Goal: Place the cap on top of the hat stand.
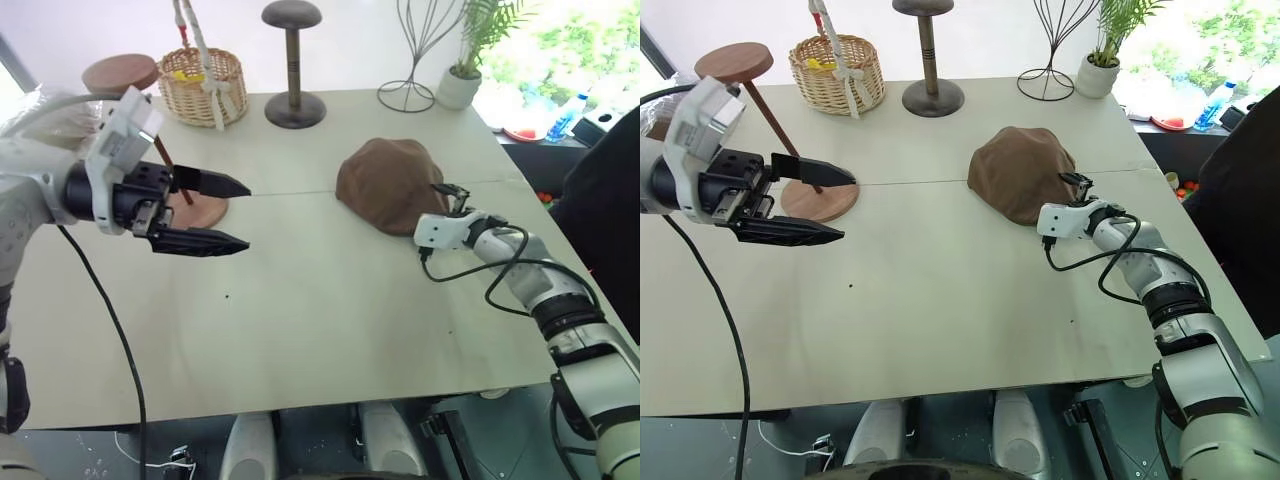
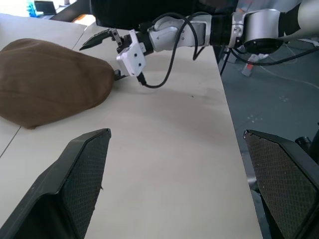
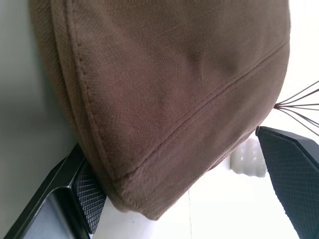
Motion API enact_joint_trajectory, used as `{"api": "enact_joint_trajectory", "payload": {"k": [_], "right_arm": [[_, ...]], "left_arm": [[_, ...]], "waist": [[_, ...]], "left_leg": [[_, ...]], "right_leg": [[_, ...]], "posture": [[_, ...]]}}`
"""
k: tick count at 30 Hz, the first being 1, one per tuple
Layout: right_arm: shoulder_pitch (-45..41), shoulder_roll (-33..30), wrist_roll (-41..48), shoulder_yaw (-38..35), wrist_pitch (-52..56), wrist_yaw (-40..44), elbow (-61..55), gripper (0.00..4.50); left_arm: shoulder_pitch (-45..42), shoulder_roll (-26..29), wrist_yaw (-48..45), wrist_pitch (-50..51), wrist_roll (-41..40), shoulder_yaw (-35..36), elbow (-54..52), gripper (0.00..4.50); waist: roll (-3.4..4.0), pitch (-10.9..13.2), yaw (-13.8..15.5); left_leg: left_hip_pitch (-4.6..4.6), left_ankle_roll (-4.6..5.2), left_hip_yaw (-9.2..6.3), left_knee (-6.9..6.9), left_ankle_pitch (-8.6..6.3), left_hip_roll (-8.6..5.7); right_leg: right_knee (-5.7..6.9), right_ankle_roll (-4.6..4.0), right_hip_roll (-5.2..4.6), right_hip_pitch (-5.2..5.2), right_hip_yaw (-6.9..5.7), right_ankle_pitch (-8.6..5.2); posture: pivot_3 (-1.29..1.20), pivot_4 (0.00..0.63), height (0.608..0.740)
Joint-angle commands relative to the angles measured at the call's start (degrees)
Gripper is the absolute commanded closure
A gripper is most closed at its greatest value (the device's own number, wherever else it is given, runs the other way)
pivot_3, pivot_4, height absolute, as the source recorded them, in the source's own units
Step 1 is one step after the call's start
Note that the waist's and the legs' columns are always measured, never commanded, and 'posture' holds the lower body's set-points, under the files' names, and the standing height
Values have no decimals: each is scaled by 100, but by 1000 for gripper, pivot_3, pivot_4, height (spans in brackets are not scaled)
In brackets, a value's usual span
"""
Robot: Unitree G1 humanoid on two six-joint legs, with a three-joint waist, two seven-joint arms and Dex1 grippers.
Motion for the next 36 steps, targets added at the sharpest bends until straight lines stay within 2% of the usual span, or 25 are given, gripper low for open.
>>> {"api": "enact_joint_trajectory", "payload": {"k": [1, 2, 6, 7, 9, 10, 12, 18, 23, 27, 29, 31, 36], "right_arm": [[-21, 133, -36, 143, -156, -83, 199, 534], [-36, 133, -40, 138, -182, -113, 204, 758], [-107, 135, -3, 100, -220, -172, 218, 2575], [-116, 127, 18, 96, -243, -153, 208, 2575], [-128, 112, 69, 85, -307, -107, 180, 3299], [-131, 106, 78, 79, -314, -100, 162, 3504], [-170, 102, 77, 47, -283, -170, 103, 4353], [-256, 108, 182, -45, -220, -141, -82, 4436], [-372, 83, 654, -345, 10, 373, -844, 4436], [-970, 130, 1003, -578, 319, 897, -1498, 4436], [-1571, 316, 1138, -603, 455, 1051, -1516, 4436], [-2311, 608, 1175, -550, 543, 1102, -1328, 4436], [-3628, 1310, 1209, -412, 452, 937, -485, 4436]], "left_arm": [[-110, 43, 3, -15, -4, 179, -104, 0], [-111, 45, 5, -18, -1, 183, -101, 0], [-94, 45, 15, -43, 10, 198, -103, 0], [-94, 40, 19, -48, 11, 199, -102, 0], [-98, 27, 28, -66, 20, 191, -97, 0], [-93, 21, 33, -76, 24, 190, -102, 0], [-92, 6, 45, -92, 30, 187, -105, 0], [-81, -35, 116, -100, 48, 234, -93, 0], [147, 70, 374, 30, -50, 662, -104, 0], [602, 274, 761, 325, -261, 1551, -225, 0], [891, 342, 1073, 413, -238, 2134, -242, 0], [1232, 341, 1402, 598, -281, 2841, -332, 0], [2228, 370, 1652, 938, -281, 4092, -815, 0]], "waist": [[-1, -1, -12], [-1, 0, -22], [1, 2, -40], [1, 2, -36], [2, 2, -24], [2, 2, -21], [1, 2, -13], [2, 2, 5], [8, 8, -13], [20, 18, -40], [22, 19, -55], [24, 21, -104], [20, 19, -131]], "left_leg": [[8, 1, 0, -4, 0, 0], [12, 1, 0, -7, 0, 0], [11, 1, 0, -9, 0, 0], [10, 1, 0, -9, 0, 0], [11, 2, 0, -11, -1, 0], [11, 2, 0, -11, -1, 0], [11, 3, 0, -11, -2, 0], [10, 3, 1, -11, -2, 0], [10, 4, 2, -12, -2, 0], [8, 4, 2, -22, -2, 0], [8, 4, 2, -29, -2, 0], [8, 4, 3, -35, -2, 0], [11, 3, 3, -68, -2, 1]], "right_leg": [[0, 0, 0, 5, 0, 0], [0, 0, 0, 6, 0, -1], [0, 1, 1, 6, 2, -1], [0, 1, 1, 5, 3, -1], [0, 4, 2, 5, 3, -3], [0, 5, 2, 5, 3, -3], [0, 6, 2, 5, 3, -4], [0, 5, 2, 5, 4, -4], [0, 6, 2, 1, 6, -4], [1, 7, 3, -8, 8, -4], [1, 8, 3, -12, 7, -5], [1, 8, 3, -15, 7, -5], [2, 14, 3, -25, 5, -7]], "posture": [[0, 150, 728], [0, 150, 728], [0, 150, 728], [0, 150, 728], [0, 150, 728], [0, 150, 728], [0, 150, 728], [0, 150, 728], [0, 150, 728], [0, 150, 728], [0, 150, 728], [0, 150, 728], [0, 150, 728]]}}
